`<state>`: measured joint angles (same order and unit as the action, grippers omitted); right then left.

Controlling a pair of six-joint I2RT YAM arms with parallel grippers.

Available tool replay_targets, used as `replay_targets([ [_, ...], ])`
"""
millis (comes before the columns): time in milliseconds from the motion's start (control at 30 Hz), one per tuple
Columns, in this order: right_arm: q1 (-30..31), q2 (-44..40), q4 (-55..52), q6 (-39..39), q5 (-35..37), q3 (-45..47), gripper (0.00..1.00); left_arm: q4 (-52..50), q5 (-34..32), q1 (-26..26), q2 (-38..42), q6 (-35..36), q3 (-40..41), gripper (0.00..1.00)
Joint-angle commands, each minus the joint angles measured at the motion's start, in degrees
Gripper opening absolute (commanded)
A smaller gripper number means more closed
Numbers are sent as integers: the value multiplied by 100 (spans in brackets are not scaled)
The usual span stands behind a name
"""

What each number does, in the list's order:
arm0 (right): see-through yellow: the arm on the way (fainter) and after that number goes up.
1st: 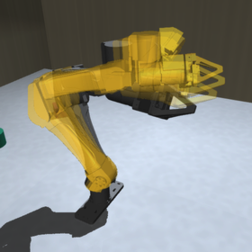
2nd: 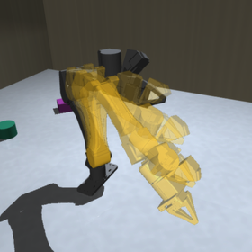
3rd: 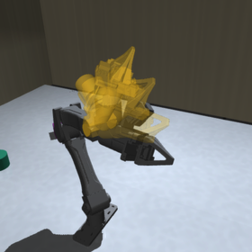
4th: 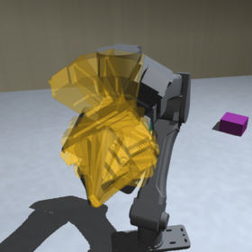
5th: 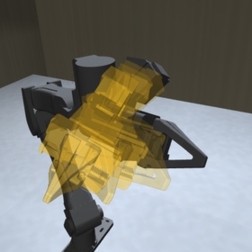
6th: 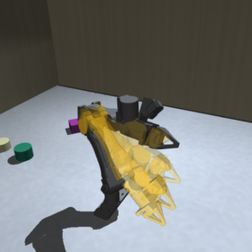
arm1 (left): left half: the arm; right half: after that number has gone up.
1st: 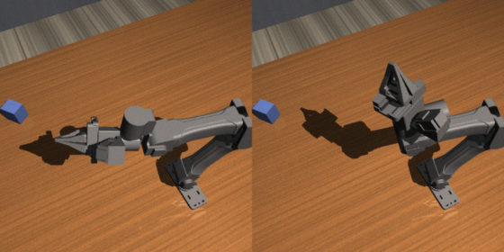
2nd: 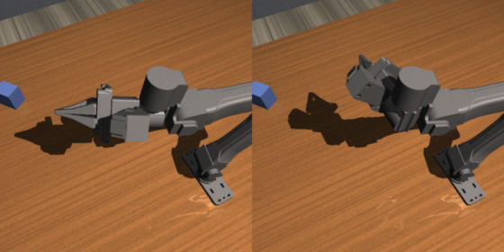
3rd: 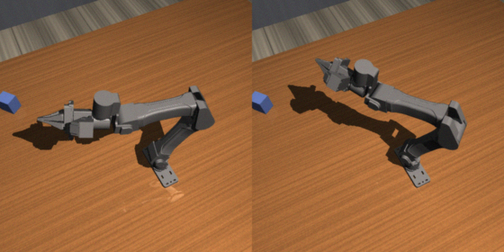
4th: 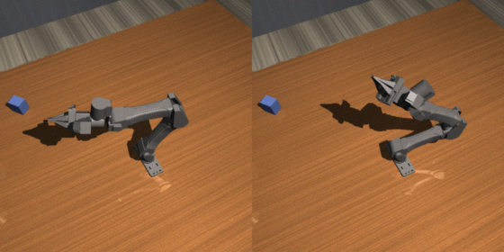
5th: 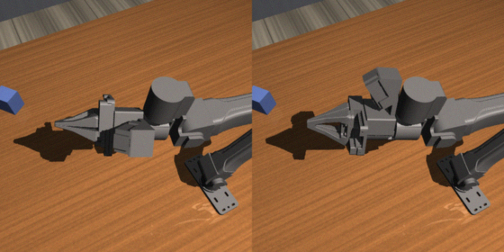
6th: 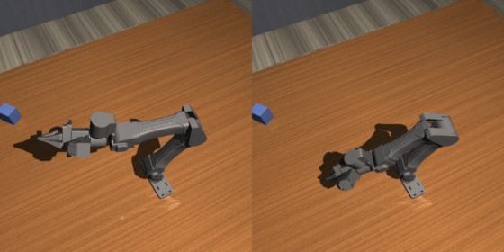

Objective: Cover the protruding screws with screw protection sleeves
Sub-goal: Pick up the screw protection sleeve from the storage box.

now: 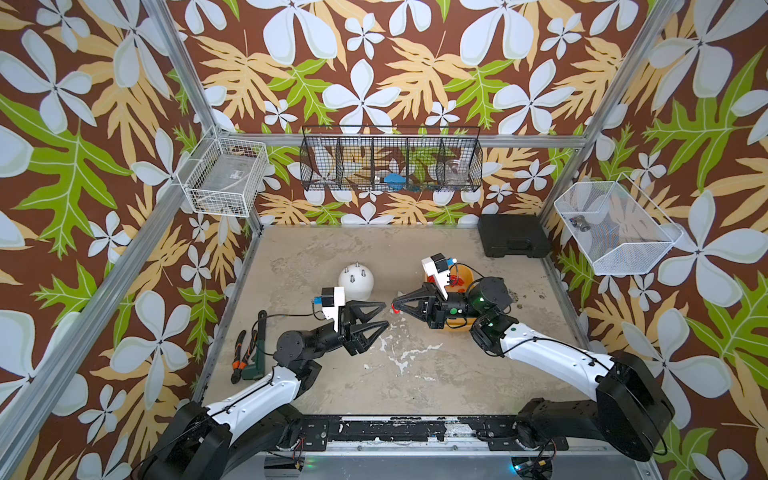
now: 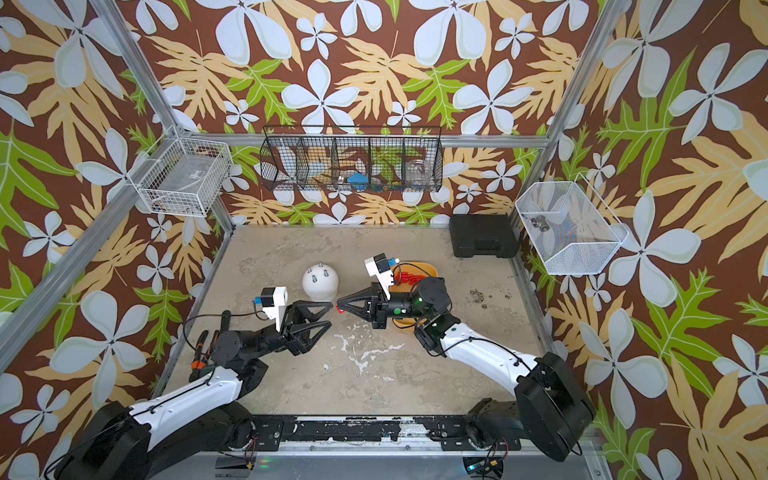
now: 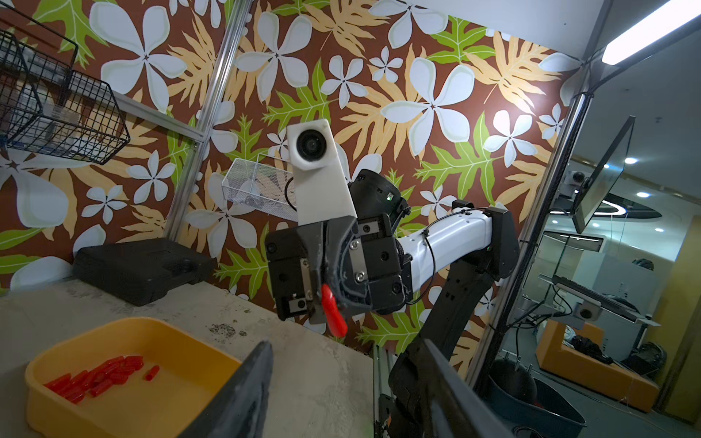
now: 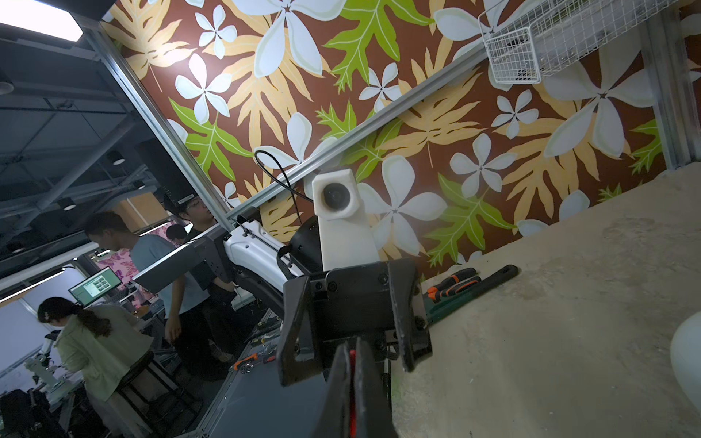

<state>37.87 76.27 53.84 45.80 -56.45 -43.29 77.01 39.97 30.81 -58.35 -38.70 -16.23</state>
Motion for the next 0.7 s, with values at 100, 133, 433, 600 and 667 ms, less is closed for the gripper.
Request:
replay_targets([
  [100, 146, -46, -182, -441, 168, -49, 2, -141, 57, 31, -121, 235, -152, 58],
  [133, 151, -39, -160, -440, 197, -47, 2, -155, 64, 36, -130, 251, -160, 56],
  [433, 211, -33, 98, -331, 145, -9, 2, -334, -84, 39, -83, 372, -144, 44],
  [600, 291, -4, 130, -401, 237, 39, 1, -361, -71, 35, -81, 379, -195, 44],
  [667, 300, 12, 154, -399, 257, 58, 1, -362, -50, 47, -93, 402, -197, 42],
])
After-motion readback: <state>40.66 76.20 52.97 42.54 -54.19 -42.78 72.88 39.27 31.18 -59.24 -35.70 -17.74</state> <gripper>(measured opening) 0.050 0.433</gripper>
